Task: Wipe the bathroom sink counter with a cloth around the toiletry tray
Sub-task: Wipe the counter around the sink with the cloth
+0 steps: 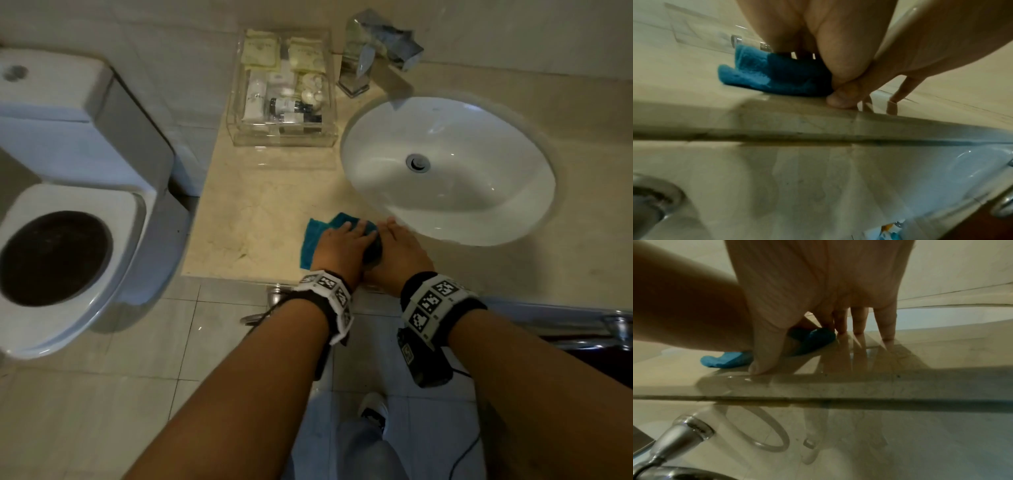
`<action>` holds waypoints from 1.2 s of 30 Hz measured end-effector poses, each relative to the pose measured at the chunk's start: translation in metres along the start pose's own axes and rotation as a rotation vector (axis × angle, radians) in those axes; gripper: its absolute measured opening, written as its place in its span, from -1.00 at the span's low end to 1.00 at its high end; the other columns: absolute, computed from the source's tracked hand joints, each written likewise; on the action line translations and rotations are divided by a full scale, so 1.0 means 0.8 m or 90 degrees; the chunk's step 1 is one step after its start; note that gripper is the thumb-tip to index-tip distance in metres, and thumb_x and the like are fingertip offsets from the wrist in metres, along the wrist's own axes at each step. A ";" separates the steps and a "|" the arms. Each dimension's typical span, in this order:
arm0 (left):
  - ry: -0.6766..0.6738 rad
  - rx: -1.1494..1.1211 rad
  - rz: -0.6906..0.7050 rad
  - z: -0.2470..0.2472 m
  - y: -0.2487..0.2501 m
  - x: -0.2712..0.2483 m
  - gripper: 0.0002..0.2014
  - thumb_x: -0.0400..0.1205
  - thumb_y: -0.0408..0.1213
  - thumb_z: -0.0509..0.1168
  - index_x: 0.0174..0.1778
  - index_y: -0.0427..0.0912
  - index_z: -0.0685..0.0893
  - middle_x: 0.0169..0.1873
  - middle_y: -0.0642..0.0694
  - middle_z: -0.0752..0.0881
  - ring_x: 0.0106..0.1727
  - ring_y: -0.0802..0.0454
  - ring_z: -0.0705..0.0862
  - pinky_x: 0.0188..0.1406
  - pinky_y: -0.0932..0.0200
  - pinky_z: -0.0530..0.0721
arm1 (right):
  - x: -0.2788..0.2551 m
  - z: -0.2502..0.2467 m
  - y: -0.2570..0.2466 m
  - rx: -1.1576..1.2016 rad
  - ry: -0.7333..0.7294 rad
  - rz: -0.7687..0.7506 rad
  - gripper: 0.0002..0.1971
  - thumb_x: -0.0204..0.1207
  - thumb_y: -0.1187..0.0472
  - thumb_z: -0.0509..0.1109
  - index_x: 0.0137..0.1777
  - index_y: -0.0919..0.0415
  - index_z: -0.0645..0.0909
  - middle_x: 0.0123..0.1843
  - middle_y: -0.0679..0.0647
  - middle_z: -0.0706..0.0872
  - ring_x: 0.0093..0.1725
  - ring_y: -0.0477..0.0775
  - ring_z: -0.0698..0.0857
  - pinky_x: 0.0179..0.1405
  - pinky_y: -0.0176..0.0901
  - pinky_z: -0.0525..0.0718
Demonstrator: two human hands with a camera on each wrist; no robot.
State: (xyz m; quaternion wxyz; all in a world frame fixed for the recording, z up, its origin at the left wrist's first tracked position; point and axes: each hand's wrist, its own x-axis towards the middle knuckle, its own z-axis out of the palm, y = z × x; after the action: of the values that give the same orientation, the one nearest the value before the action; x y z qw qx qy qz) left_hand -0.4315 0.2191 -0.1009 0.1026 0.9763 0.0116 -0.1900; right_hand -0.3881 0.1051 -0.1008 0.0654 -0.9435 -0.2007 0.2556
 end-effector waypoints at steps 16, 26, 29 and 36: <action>0.077 -0.052 -0.290 0.003 -0.132 -0.103 -0.48 0.73 -0.18 0.08 0.64 0.06 0.17 0.65 -0.11 0.16 0.48 -0.23 0.39 0.42 -0.10 0.43 | 0.001 -0.017 -0.063 -0.055 -0.114 -0.106 0.08 0.28 -0.28 0.48 0.63 -0.17 -0.18 0.69 0.02 -0.25 0.67 0.21 -0.13 0.59 0.34 0.09; 0.120 -0.210 -0.247 0.005 -0.161 -0.102 -0.43 0.71 -0.41 0.13 0.63 0.08 0.22 0.67 -0.05 0.10 0.66 -0.07 0.11 0.62 0.01 0.11 | -0.002 -0.014 -0.072 -0.123 -0.103 -0.088 0.18 0.13 -0.43 0.47 0.60 -0.24 -0.23 0.69 -0.04 -0.27 0.66 0.24 -0.14 0.54 0.43 0.15; 0.114 -0.213 -0.299 0.003 -0.201 -0.111 -0.44 0.72 -0.40 0.11 0.63 0.10 0.22 0.67 -0.04 0.11 0.66 -0.07 0.11 0.63 0.00 0.11 | 0.000 -0.017 -0.079 -0.119 -0.091 -0.077 0.13 0.13 -0.42 0.47 0.59 -0.23 -0.13 0.68 0.00 -0.13 0.63 0.28 -0.02 0.51 0.37 0.24; 0.094 -0.136 -0.193 0.003 -0.156 -0.084 -0.43 0.71 -0.32 0.13 0.65 0.05 0.17 0.68 -0.08 0.05 0.67 -0.12 0.05 0.62 -0.08 -0.02 | 0.042 -0.033 -0.112 -0.088 -0.009 -0.078 -0.02 0.27 -0.38 0.41 0.60 -0.09 0.00 0.65 0.15 -0.01 0.60 0.29 0.08 0.53 0.23 0.25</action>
State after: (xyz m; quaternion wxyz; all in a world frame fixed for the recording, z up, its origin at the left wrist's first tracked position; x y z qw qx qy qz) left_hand -0.5026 0.3420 -0.1027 0.1751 0.9582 0.1859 -0.1289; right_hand -0.3792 0.2000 -0.0734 0.0142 -0.9298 -0.2759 0.2431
